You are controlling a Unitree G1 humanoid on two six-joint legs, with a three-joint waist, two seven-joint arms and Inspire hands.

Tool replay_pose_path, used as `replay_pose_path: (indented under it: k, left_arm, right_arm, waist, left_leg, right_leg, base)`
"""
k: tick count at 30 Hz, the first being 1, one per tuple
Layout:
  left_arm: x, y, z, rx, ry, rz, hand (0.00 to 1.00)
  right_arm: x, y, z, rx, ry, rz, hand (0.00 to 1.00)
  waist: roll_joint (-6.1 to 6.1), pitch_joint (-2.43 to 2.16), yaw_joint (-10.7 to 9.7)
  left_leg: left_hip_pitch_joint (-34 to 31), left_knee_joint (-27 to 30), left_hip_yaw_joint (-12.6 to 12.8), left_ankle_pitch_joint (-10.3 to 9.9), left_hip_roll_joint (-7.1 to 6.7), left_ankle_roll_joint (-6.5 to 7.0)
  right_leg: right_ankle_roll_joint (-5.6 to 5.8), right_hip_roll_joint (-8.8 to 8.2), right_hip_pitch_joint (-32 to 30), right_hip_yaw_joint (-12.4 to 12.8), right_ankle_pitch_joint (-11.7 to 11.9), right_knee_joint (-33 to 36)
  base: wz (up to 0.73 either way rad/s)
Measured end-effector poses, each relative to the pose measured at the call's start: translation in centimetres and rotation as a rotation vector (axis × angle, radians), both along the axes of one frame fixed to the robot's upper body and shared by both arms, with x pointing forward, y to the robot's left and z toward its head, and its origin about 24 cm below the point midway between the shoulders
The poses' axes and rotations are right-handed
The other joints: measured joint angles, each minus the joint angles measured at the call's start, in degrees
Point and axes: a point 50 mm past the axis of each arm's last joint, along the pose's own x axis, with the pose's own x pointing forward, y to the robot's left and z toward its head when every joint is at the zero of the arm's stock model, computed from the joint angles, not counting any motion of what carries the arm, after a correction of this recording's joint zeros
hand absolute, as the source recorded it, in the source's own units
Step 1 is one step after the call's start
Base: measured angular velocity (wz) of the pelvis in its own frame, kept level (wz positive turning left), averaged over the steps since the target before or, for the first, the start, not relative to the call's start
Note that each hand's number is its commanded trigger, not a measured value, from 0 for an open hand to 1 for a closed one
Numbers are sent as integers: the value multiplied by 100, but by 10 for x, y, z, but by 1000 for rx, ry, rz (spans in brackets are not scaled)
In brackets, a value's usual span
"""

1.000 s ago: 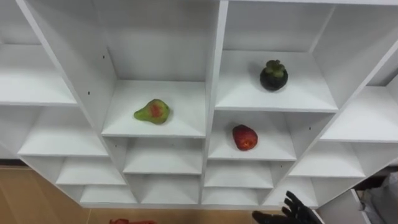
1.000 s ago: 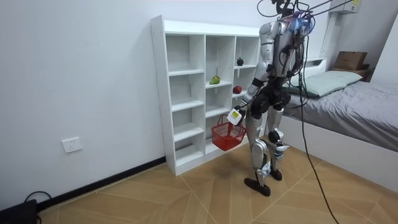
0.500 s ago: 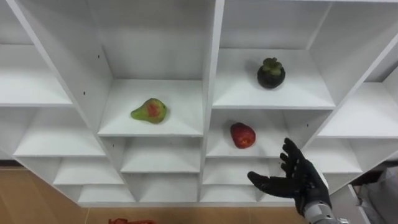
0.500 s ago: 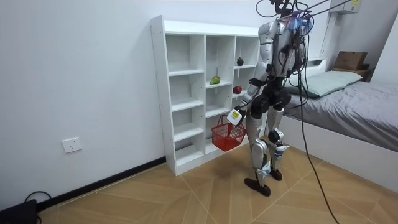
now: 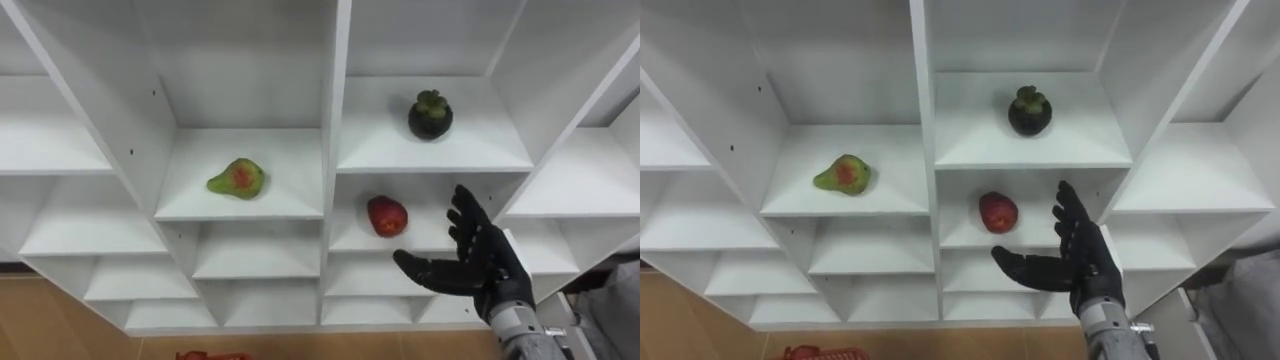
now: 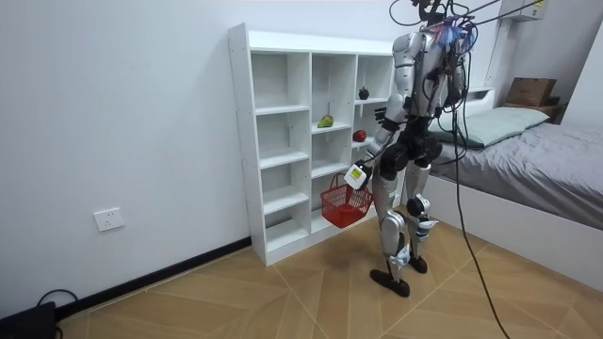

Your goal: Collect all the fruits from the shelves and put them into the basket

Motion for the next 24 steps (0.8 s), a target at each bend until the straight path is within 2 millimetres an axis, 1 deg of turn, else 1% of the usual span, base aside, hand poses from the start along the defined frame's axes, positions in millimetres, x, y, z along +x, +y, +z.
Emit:
replay_pose_path:
  k: [5, 9, 14, 20, 24]
  left_arm:
    - [-1, 0, 0, 0, 1, 0, 100]
    - [0, -1, 0, -15, -3, -10, 100]
    - [2, -3, 0, -34, -3, -61, 100]
    - [5, -4, 0, -53, -15, -73, 100]
    - [6, -5, 0, -70, -19, -82, 100]
  right_arm:
    - [2, 2, 6, -15, -27, 22, 0]
    - [7, 5, 19, -10, -87, 53, 0]
    - [6, 7, 22, -6, -97, 68, 0]
    - [5, 8, 23, 0, -99, 87, 0]
    - [5, 8, 24, 0, -101, 92, 0]
  waist:
    - [-9, -9, -5]
    - [-15, -19, -37]
    - [-16, -28, -43]
    - [-12, -27, -77]
    - [35, -32, -81]
  left_leg:
    - [-1, -5, 23, 0, -2, 0]
    - [-2, -16, 22, 0, -2, 0]
    - [-43, -14, 24, 0, -4, 0]
    - [-65, 4, 39, 0, -1, 0]
    - [-79, 0, 51, 0, 1, 0]
  right_leg:
    - [1, 2, -10, 3, 9, -2]
    - [1, 6, -14, -3, 9, -17]
    - [2, 5, -88, 0, 12, -10]
    - [0, 7, -107, 16, 15, -12]
    - [1, 9, -113, 18, 26, -9]
  base:
    - [-2]
    - [0]
    - [0]
    - [0]
    - [0]
